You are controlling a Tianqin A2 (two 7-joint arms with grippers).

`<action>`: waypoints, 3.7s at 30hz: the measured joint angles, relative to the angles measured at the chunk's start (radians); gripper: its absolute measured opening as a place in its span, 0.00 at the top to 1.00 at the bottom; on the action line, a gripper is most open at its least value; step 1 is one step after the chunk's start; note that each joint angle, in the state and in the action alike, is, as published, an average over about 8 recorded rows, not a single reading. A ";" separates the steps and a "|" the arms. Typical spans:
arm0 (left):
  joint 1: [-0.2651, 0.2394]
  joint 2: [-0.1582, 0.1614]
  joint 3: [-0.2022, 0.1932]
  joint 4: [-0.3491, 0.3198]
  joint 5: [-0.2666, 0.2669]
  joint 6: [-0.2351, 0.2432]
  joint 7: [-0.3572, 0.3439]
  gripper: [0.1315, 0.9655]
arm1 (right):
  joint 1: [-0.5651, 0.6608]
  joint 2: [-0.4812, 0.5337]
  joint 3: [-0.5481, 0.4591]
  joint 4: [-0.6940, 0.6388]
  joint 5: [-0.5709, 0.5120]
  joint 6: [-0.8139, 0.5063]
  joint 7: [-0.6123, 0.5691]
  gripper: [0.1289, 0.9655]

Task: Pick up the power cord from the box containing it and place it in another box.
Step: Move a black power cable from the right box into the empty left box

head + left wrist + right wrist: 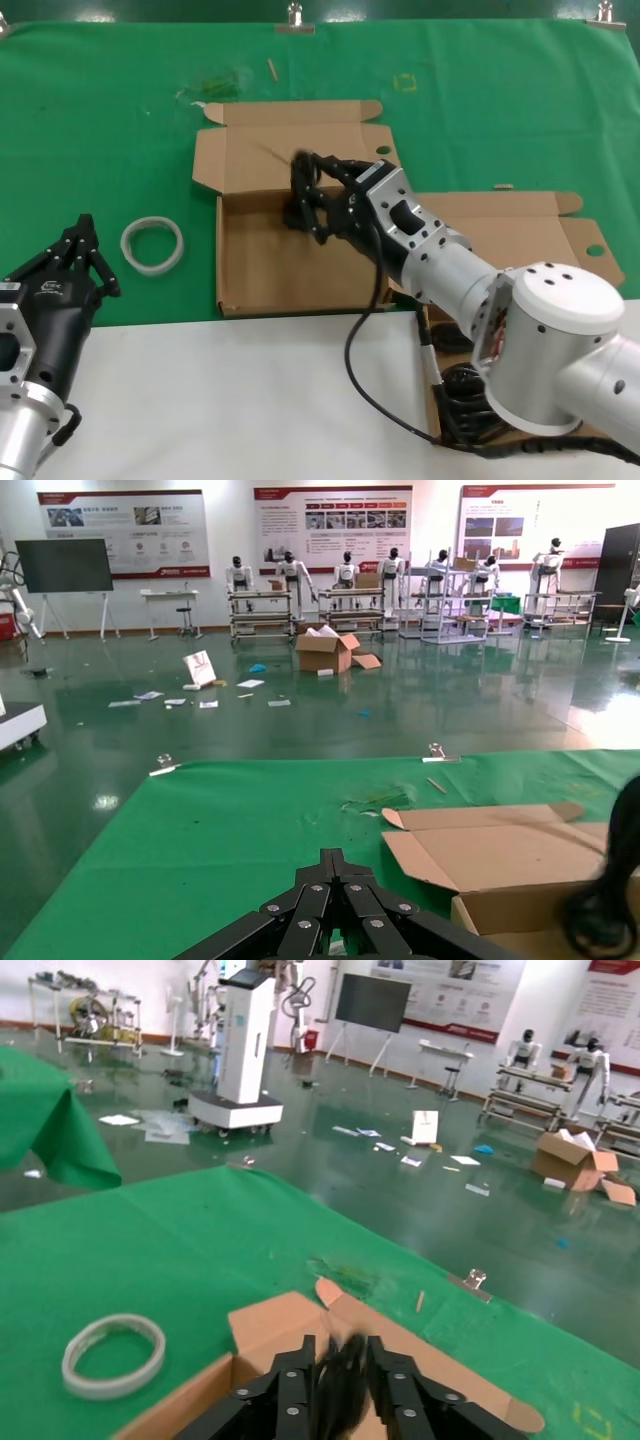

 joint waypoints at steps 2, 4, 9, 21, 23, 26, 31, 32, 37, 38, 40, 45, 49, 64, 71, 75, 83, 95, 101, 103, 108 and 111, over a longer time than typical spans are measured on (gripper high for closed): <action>0.000 0.000 0.000 0.000 0.000 0.000 0.000 0.99 | 0.005 0.013 -0.013 0.002 -0.005 -0.002 0.008 0.88; 0.000 0.000 0.000 0.000 0.000 0.000 0.000 0.99 | 0.005 0.031 -0.019 0.013 -0.011 -0.003 0.018 0.86; 0.000 0.000 0.000 0.000 0.000 0.000 0.000 0.99 | -0.014 0.096 -0.008 0.084 -0.029 -0.001 0.055 0.81; 0.000 0.000 0.000 0.000 0.000 0.000 0.000 0.99 | -0.176 0.308 0.136 0.315 -0.108 -0.031 0.205 0.55; 0.000 0.000 0.000 0.000 0.000 0.000 0.000 0.99 | -0.210 0.332 0.174 0.334 -0.128 -0.042 0.235 0.49; 0.000 0.000 0.000 0.000 0.000 0.000 0.000 0.99 | -0.263 0.362 0.239 0.361 -0.158 -0.064 0.286 0.43; 0.000 0.000 0.000 0.000 0.000 0.000 0.000 0.99 | -0.325 0.387 0.320 0.390 -0.195 -0.091 0.363 0.29; 0.000 0.000 0.000 0.000 0.000 0.000 0.000 0.99 | -0.331 0.388 0.326 0.391 -0.200 -0.093 0.375 0.27; 0.000 0.000 0.000 0.000 0.000 0.000 0.000 0.99 | -0.313 0.354 0.297 0.355 -0.192 -0.083 0.410 0.21; 0.000 0.000 0.000 0.000 0.000 0.000 0.000 0.99 | -0.300 0.338 0.282 0.337 -0.185 -0.078 0.413 0.21; 0.000 0.000 0.000 0.000 0.000 0.000 0.000 0.99 | -0.267 0.293 0.248 0.288 -0.167 -0.064 0.413 0.17; 0.000 0.000 0.000 0.000 0.000 0.000 0.000 0.99 | -0.154 0.123 0.151 0.094 -0.116 -0.018 0.375 0.09; 0.000 0.000 0.000 0.000 0.000 0.000 0.000 0.99 | -0.067 -0.030 0.090 -0.086 -0.072 0.012 0.328 0.05; 0.000 0.000 0.000 0.000 0.000 0.000 0.000 0.99 | 0.143 -0.433 -0.024 -0.668 -0.029 -0.081 0.288 0.00; 0.000 0.000 0.000 0.000 0.000 0.000 0.000 0.99 | 0.162 -0.462 -0.041 -0.731 0.001 -0.105 0.235 0.03; 0.000 0.000 0.000 0.000 0.000 0.000 0.000 0.99 | 0.162 -0.466 -0.043 -0.738 0.011 -0.103 0.205 0.05; 0.000 0.000 0.000 0.000 0.000 0.000 0.000 0.99 | 0.151 -0.467 -0.044 -0.756 0.018 -0.094 0.153 0.15; 0.000 0.000 0.000 0.000 0.000 0.000 0.000 0.99 | 0.151 -0.467 -0.044 -0.761 0.018 -0.103 0.127 0.34; 0.000 0.000 0.000 0.000 0.000 0.000 0.000 0.99 | 0.154 -0.467 -0.044 -0.769 0.013 -0.106 0.123 0.54; 0.000 0.000 0.000 0.000 0.000 0.000 0.000 0.99 | 0.154 -0.467 -0.044 -0.772 0.011 -0.107 0.124 0.60; 0.000 0.000 0.000 0.000 0.000 0.000 0.000 0.99 | 0.155 -0.467 -0.044 -0.777 0.006 -0.109 0.127 0.70; 0.000 0.000 0.000 0.000 0.000 0.000 0.000 0.99 | 0.155 -0.467 -0.044 -0.779 -0.002 -0.110 0.131 0.78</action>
